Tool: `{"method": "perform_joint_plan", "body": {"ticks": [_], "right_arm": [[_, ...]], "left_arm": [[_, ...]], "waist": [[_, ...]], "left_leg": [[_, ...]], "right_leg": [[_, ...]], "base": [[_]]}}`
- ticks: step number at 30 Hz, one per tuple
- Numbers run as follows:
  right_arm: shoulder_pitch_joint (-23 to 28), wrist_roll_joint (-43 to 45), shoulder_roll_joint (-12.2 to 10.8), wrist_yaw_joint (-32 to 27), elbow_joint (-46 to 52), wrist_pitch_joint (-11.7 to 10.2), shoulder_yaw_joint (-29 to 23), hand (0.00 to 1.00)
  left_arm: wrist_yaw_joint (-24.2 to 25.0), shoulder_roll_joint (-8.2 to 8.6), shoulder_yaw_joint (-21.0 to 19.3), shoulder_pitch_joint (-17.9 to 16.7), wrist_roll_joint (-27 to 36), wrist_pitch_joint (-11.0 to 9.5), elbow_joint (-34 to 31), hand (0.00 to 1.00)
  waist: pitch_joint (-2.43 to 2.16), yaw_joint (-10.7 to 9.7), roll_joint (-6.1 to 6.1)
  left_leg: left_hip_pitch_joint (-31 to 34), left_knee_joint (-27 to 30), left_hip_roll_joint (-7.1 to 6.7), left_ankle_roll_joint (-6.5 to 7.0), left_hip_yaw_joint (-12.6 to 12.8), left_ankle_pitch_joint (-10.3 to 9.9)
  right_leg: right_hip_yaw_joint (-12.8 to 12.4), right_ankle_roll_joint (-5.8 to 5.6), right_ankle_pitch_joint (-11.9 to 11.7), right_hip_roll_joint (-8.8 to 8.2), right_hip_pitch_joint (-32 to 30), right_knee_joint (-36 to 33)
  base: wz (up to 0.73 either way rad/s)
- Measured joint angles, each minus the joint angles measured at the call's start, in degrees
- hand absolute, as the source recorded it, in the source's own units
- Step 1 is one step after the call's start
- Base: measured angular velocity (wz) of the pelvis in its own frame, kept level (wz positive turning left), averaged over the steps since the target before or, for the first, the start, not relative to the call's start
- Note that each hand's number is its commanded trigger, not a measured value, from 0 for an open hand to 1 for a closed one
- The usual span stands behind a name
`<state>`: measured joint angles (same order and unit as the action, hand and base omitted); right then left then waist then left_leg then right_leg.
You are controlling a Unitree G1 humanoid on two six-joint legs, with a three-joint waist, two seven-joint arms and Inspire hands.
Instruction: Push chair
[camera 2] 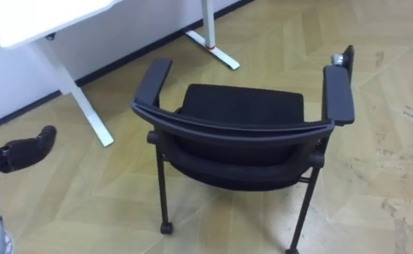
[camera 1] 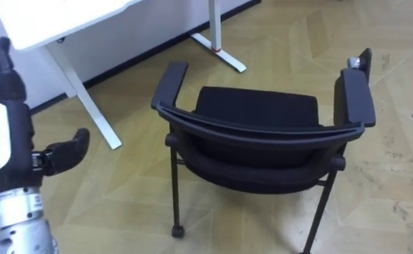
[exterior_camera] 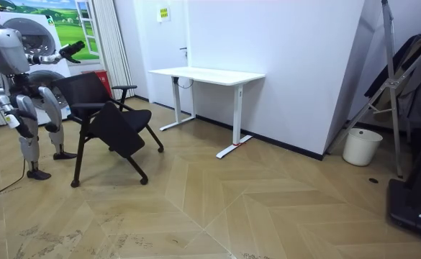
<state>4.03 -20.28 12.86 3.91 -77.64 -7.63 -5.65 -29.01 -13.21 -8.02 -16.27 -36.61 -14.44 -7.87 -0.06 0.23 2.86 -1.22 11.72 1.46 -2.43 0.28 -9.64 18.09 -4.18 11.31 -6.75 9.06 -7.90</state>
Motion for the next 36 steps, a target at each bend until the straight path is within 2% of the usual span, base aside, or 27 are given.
{"method": "perform_joint_plan", "body": {"ticks": [4,6,11,12,16,21,24,28,34,36], "right_arm": [[0.07,0.08,0.02,0.2,-1.09,0.11,-0.04,0.0],[0.29,0.3,0.01,0.96,-1.2,0.13,-0.45,0.0],[0.67,0.22,0.23,1.3,-1.21,0.11,-1.29,0.0],[0.77,0.21,0.27,1.3,-1.23,0.11,-1.26,0.0],[0.11,0.25,0.57,1.35,-2.2,0.16,-1.26,0.0],[-0.18,0.25,1.33,1.2,-2.21,0.18,-1.22,0.0],[-0.46,0.26,1.62,1.08,-2.21,0.18,-1.21,0.0],[-0.67,0.02,1.63,1.0,-2.21,0.18,-0.32,0.0],[-0.7,-0.99,1.63,0.9,-2.2,0.18,0.29,0.0],[-1.05,-2.0,1.64,0.6,-2.18,0.2,0.97,0.0]], "left_arm": [[0.0,-0.75,0.69,0.25,-2.1,0.16,-2.73,0.0],[0.1,-1.64,1.96,0.18,-5.81,0.14,-4.64,0.0],[2.4,-2.37,5.89,0.14,-12.67,0.2,-4.91,0.0],[3.1,-3.24,7.51,0.14,-13.11,0.21,-4.91,0.0],[5.17,-5.0,11.54,0.1,-14.93,0.46,-4.86,0.0],[8.65,-8.05,16.72,-0.3,-15.35,1.51,-4.8,0.0],[10.06,-8.38,17.34,-1.07,-15.37,1.75,-4.81,0.0],[11.96,-8.68,17.46,-1.42,-15.93,2.26,-4.83,0.0],[12.34,-10.16,18.31,-1.42,-16.18,3.22,-4.91,0.0],[12.48,-10.56,19.27,-1.42,-16.12,3.64,-4.91,0.0]], "waist": [[0.14,-0.43,-0.23],[0.21,-1.31,-0.25],[0.3,-1.99,0.29],[0.31,-2.23,0.43],[0.23,-3.08,0.61],[-0.11,-3.41,1.58],[-0.14,-3.41,2.15],[-0.1,-3.55,2.2],[-0.01,-3.93,2.32],[0.1,-4.69,2.31]], "left_leg": [[-0.53,-0.41,0.04,0.0,0.84,0.0],[-0.53,-0.47,0.04,0.0,0.9,0.0],[-1.07,-0.73,0.2,0.0,1.7,0.0],[-1.3,-0.99,0.25,0.0,1.92,0.0],[-1.48,-1.16,0.26,0.0,2.19,-0.01],[-1.41,-1.47,0.32,0.0,2.59,0.0],[-1.47,-1.6,0.32,0.0,2.76,0.0],[-1.47,-1.6,0.32,0.0,2.93,0.0],[-1.48,-1.59,0.33,0.0,3.06,0.0],[-1.38,-1.6,0.33,0.01,3.16,0.0]], "right_leg": [[-0.85,0.0,0.0,-0.06,-0.02,0.05],[-0.85,-0.01,-0.01,-0.07,0.0,0.13],[-1.7,0.03,-0.04,-0.02,-0.03,0.07],[-1.98,0.04,-0.04,0.04,-0.03,0.07],[-2.25,0.04,-0.04,0.04,-0.09,0.08],[-2.36,0.03,-0.04,0.05,-0.45,0.1],[-2.87,0.03,-0.04,0.03,-0.64,0.1],[-3.13,0.03,-0.04,0.0,-0.79,0.11],[-3.55,0.02,-0.03,0.0,-0.96,0.11],[-3.65,0.01,-0.02,0.0,-1.06,0.14]], "base": [[-0.11],[0.0],[-0.08],[-0.1],[-0.05],[-0.03],[-0.04],[-0.03],[-0.01],[0.0]]}}
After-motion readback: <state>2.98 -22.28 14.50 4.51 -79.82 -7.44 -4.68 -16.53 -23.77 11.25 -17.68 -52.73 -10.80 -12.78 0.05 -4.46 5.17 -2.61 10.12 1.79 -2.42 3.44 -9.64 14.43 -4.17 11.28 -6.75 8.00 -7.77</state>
